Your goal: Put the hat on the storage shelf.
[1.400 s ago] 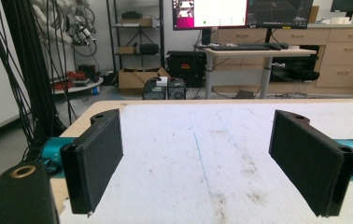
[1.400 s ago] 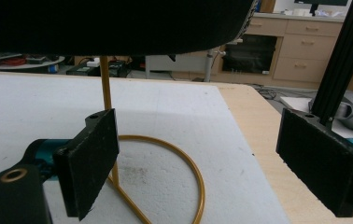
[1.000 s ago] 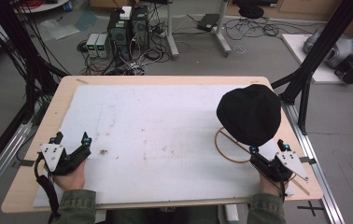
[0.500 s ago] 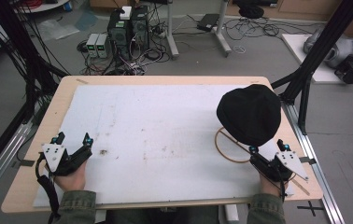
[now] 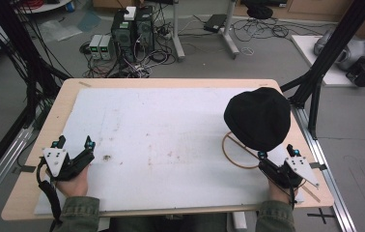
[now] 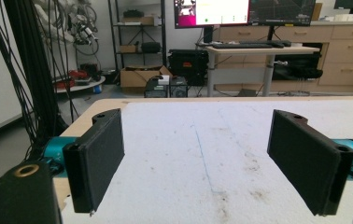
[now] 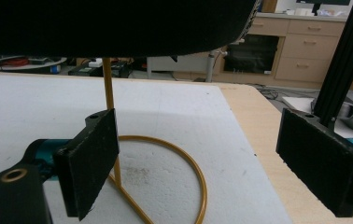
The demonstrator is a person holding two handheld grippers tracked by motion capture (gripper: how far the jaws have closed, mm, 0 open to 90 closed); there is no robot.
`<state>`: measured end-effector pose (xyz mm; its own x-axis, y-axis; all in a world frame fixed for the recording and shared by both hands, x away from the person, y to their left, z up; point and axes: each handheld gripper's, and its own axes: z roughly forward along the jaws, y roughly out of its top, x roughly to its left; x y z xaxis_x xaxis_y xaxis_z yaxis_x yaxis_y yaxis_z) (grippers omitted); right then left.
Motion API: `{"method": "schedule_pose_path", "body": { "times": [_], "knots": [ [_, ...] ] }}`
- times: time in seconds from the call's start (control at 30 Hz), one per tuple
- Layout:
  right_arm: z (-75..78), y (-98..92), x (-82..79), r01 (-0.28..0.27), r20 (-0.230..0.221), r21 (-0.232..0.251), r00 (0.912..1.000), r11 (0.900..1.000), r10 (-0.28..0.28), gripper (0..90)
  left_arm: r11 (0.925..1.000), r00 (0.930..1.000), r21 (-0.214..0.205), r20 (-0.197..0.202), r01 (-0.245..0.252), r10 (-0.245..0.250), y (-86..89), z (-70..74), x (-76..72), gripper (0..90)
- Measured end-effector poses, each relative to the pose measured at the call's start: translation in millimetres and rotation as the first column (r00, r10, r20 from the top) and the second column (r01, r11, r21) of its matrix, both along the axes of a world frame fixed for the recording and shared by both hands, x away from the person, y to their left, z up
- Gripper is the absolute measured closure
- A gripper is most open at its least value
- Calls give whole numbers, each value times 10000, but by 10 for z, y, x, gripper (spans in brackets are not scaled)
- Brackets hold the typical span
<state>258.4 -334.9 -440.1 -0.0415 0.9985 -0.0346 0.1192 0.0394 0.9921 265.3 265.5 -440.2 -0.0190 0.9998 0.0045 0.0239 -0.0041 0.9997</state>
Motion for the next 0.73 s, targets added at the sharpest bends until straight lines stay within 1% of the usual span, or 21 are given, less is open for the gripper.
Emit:
{"method": "schedule_pose_path", "body": {
  "times": [0.27,0.33,0.5,0.73],
  "knots": [
    [1,4,0,-11,-9,40,10000,10000,11,124,10000,10000,-29,-32,56,-56,0,-2,4,187],
    [-1,1,2,0,-8,-47,10000,10000,0,124,10000,10000,-39,-58,68,-68,1,-4,6,188],
    [0,4,-1,-5,-17,12,10000,10000,5,124,10000,9999,-64,-69,77,-77,6,-1,2,188],
    [-5,2,8,14,-24,2,10000,10000,-14,124,9997,10000,-242,-34,65,-66,9,5,-8,188]
  ]
}}
